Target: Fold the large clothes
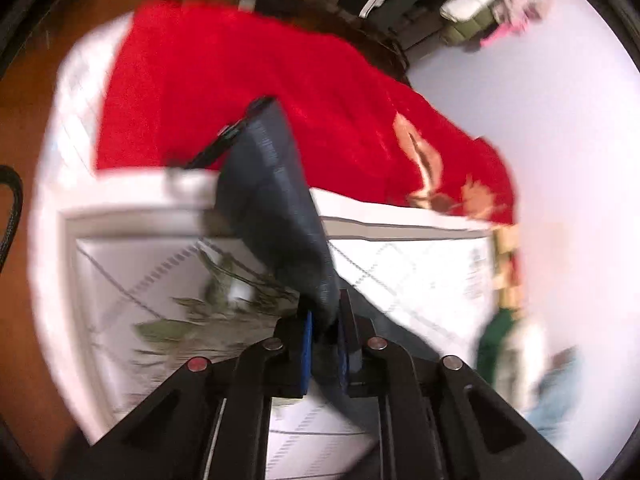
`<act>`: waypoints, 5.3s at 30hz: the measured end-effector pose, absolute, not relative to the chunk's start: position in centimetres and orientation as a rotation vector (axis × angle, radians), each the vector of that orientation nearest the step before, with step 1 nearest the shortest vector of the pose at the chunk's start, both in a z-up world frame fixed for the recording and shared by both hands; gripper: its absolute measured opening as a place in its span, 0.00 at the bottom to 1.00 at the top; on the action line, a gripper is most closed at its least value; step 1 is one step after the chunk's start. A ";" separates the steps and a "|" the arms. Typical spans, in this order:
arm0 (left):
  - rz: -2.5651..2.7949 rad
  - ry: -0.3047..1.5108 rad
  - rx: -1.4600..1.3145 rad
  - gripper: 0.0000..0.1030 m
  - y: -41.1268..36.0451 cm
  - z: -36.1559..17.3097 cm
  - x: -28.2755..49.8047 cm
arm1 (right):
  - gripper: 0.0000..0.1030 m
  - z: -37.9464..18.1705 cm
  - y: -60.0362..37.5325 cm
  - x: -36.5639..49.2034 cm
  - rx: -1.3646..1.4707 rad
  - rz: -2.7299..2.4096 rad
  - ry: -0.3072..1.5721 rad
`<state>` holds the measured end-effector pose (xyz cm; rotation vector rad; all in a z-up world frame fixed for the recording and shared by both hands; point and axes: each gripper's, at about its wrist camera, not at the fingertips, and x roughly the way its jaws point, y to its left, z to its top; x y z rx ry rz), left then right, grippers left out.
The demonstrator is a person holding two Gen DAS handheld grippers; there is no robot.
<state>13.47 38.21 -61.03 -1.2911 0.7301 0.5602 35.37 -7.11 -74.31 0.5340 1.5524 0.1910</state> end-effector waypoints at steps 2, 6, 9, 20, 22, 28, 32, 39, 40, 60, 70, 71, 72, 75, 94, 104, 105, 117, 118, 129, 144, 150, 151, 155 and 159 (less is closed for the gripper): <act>0.525 0.704 -1.398 0.22 38.5 -64.0 13.3 | 0.75 -74.7 -6.8 35.1 0.503 0.186 1.573; 0.463 0.634 -1.632 0.27 38.7 -68.8 13.9 | 0.75 -74.7 -6.5 34.8 0.441 0.185 1.580; 0.526 0.644 -1.536 0.24 37.5 -67.8 15.3 | 0.75 -74.7 -6.3 35.1 0.427 0.174 1.579; 0.537 0.762 -0.968 0.04 38.0 -57.9 25.6 | 0.66 -73.2 -6.7 38.9 0.554 0.111 1.446; 0.493 0.764 -0.876 0.04 37.3 -56.2 27.4 | 0.51 -75.8 -4.9 40.6 0.584 0.143 1.482; 0.361 0.757 -0.582 0.04 31.6 -49.3 30.5 | 0.51 -76.7 -5.2 41.8 0.721 0.165 1.515; 0.183 0.756 -0.456 0.04 23.8 -45.0 32.4 | 0.52 -73.9 -10.7 39.2 0.839 0.163 1.447; -0.167 0.912 -0.366 0.06 4.7 -45.4 36.5 | 0.52 -71.8 -25.4 31.9 0.932 -0.048 1.380; -0.218 0.962 -0.353 0.07 1.4 -46.4 36.8 | 0.52 -71.8 -27.7 31.0 0.941 -0.079 1.381; -0.182 1.228 -0.192 0.88 -8.8 -53.4 32.9 | 0.51 -71.3 -42.8 27.7 1.027 -0.168 1.331; 0.323 1.267 -0.040 0.88 3.5 -59.6 35.0 | 0.60 -72.9 -36.3 36.2 0.743 -0.032 1.444; 0.341 1.265 -0.029 0.88 3.9 -59.9 35.3 | 0.44 -73.7 -35.3 36.9 0.662 -0.030 1.478; 0.350 1.258 -0.009 0.88 4.0 -60.4 35.6 | 0.32 -74.3 -34.5 37.2 0.582 -0.047 1.499; 0.341 1.294 0.110 0.88 2.8 -62.7 36.6 | 0.12 -74.6 -34.0 37.1 0.512 -0.050 1.497; 0.407 1.342 0.047 0.88 2.7 -59.4 26.2 | 0.42 -71.6 -40.9 34.0 0.613 -0.028 1.458; 0.433 1.415 0.045 0.88 5.8 -64.1 25.0 | 0.22 -77.8 -36.0 31.4 0.494 -0.036 1.612; 0.421 1.422 0.040 0.88 6.0 -64.2 25.1 | 0.15 -77.5 -36.0 31.3 0.478 -0.069 1.611; 0.427 1.358 0.076 0.92 4.7 -61.5 24.0 | 0.31 -75.8 -34.9 32.4 0.372 -0.152 1.700; 0.435 1.341 0.100 0.92 4.0 -60.8 23.9 | 0.50 -75.2 -34.5 32.5 0.367 -0.134 1.687; 0.563 1.226 0.397 0.92 -14.4 -55.7 17.2 | 0.83 -70.2 -42.4 29.6 0.311 -0.010 1.646; 0.494 1.335 0.743 0.94 -34.3 -65.6 12.3 | 0.83 -72.0 -59.6 25.4 0.375 -0.120 1.672; 0.572 1.332 0.621 0.92 -29.3 -65.7 15.7 | 0.83 -73.5 -58.4 27.0 0.402 -0.065 1.667; 0.559 1.330 0.589 0.83 -28.7 -65.4 16.0 | 0.83 -73.6 -58.1 27.6 0.417 -0.037 1.656; 0.476 1.320 0.431 0.30 -28.1 -63.4 15.6 | 0.83 -74.0 -54.7 31.0 0.512 0.128 1.574; 0.424 1.294 0.331 0.26 -26.2 -61.0 15.4 | 0.83 -74.8 -50.3 34.2 0.695 0.335 1.470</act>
